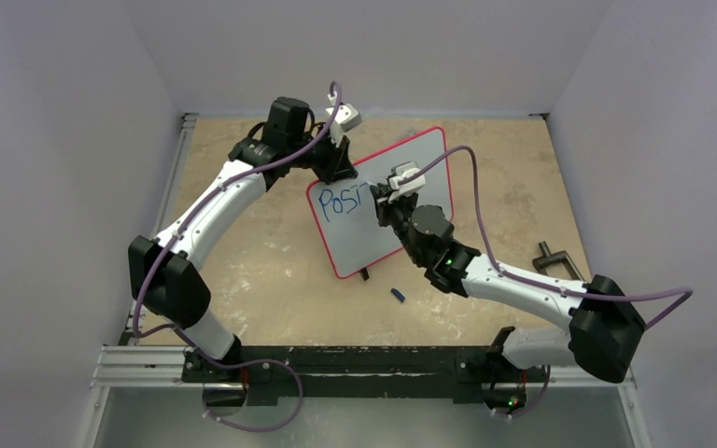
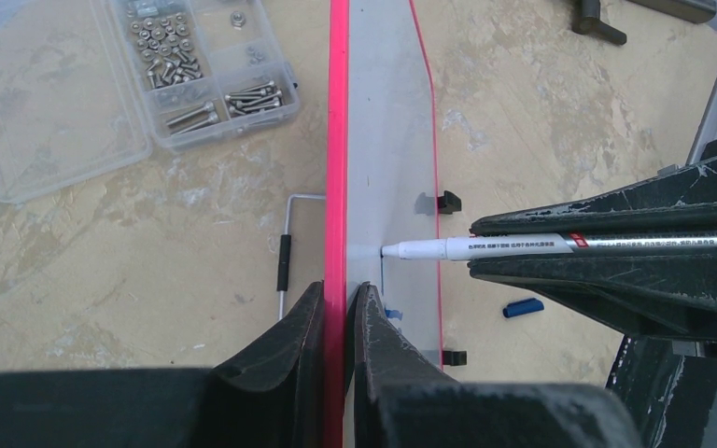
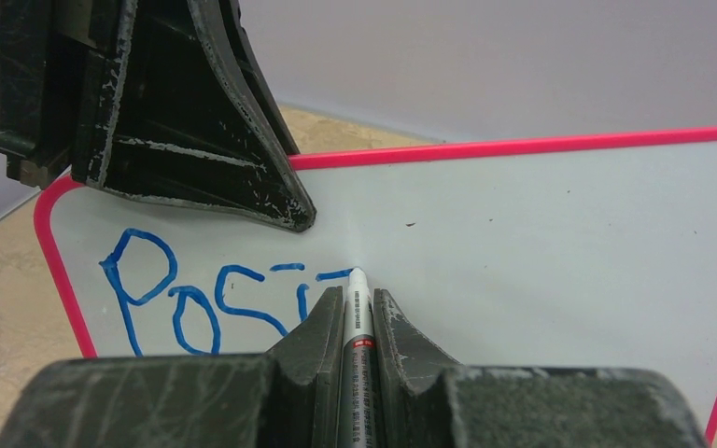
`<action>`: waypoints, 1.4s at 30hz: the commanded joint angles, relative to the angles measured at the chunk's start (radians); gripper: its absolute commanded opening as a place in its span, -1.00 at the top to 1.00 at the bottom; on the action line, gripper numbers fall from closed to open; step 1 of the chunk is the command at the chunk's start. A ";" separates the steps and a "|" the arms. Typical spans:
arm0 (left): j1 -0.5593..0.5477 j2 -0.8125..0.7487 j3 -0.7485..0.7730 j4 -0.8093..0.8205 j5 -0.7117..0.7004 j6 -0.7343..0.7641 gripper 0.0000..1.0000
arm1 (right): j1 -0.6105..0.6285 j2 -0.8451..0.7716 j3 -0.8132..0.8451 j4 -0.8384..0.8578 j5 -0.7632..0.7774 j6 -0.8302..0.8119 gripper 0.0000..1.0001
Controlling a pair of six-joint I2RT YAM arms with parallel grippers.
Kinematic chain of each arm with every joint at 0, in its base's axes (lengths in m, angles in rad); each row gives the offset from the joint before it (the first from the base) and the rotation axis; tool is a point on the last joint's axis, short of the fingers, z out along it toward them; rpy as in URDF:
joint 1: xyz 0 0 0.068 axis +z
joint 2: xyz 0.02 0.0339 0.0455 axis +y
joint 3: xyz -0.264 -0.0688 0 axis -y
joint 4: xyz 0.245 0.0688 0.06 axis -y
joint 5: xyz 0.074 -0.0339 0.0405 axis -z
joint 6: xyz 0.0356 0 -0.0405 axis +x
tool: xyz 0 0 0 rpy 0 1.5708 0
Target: Write a sentence on the whiteboard
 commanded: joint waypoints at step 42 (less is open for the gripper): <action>-0.022 0.033 -0.019 -0.123 -0.106 0.101 1.00 | -0.011 0.024 0.130 -0.016 -0.032 0.003 1.00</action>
